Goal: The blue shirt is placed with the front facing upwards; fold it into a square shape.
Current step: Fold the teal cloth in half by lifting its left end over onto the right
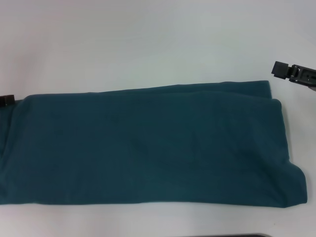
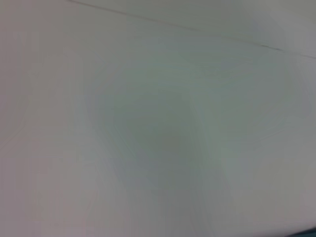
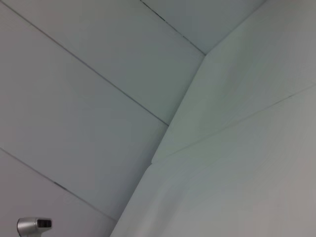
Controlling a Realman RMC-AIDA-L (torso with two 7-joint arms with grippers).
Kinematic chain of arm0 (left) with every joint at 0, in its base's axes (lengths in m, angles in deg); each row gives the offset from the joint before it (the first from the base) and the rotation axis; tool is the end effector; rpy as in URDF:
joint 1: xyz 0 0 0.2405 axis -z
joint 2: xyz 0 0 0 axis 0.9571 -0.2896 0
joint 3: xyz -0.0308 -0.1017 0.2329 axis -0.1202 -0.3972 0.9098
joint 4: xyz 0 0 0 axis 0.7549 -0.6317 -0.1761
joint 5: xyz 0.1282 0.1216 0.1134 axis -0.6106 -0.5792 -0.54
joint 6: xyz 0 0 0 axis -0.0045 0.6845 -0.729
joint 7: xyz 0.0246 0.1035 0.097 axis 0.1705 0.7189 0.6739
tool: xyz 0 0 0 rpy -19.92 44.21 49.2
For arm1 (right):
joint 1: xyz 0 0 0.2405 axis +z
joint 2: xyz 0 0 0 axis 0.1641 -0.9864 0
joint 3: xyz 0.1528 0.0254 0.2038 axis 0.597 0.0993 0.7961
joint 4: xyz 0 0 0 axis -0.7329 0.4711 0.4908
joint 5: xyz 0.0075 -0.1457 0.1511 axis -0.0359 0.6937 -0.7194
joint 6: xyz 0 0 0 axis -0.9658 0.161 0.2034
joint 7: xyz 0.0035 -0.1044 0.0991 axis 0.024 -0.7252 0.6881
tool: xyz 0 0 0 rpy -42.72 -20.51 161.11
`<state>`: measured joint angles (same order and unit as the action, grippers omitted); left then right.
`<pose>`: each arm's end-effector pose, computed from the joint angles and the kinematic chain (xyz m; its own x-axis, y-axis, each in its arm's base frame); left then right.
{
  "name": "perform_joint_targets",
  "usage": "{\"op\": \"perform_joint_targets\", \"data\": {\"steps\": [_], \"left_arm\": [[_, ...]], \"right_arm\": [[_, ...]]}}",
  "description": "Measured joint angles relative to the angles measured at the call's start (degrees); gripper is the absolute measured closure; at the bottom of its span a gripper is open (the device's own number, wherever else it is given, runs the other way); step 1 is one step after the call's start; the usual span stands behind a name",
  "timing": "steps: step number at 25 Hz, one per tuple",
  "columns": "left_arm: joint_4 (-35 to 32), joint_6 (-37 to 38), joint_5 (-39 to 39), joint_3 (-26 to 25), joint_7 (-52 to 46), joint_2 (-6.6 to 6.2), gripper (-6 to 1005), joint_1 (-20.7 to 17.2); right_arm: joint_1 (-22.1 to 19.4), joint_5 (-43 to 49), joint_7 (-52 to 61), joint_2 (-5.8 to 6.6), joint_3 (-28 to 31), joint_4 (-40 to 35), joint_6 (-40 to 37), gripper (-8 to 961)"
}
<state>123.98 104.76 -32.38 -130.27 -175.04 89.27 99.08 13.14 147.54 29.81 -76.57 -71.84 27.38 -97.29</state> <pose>-0.3796 0.3187 0.0815 0.3966 0.8037 0.4436 0.9021 -0.2517 -0.3506 0.3302 0.2762 0.0549 0.1851 -0.7319 -0.6558 -0.8764 -0.4248 0.2268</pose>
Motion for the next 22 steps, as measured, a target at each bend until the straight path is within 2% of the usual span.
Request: {"op": "perform_joint_targets", "data": {"steps": [9, 22], "left_arm": [[-1.0, 0.4, -0.4, 2.2, 0.0, -0.11, 340, 0.0], [-0.2, 0.7, -0.9, 1.8, 0.0, -0.08, 340, -0.1]], "right_arm": [[0.1, 0.0, 0.1, 0.0, 0.1, 0.0, 0.0, 281], [0.0, -0.1, 0.5, -0.01, 0.0, 0.0, 0.0, 281]]}}
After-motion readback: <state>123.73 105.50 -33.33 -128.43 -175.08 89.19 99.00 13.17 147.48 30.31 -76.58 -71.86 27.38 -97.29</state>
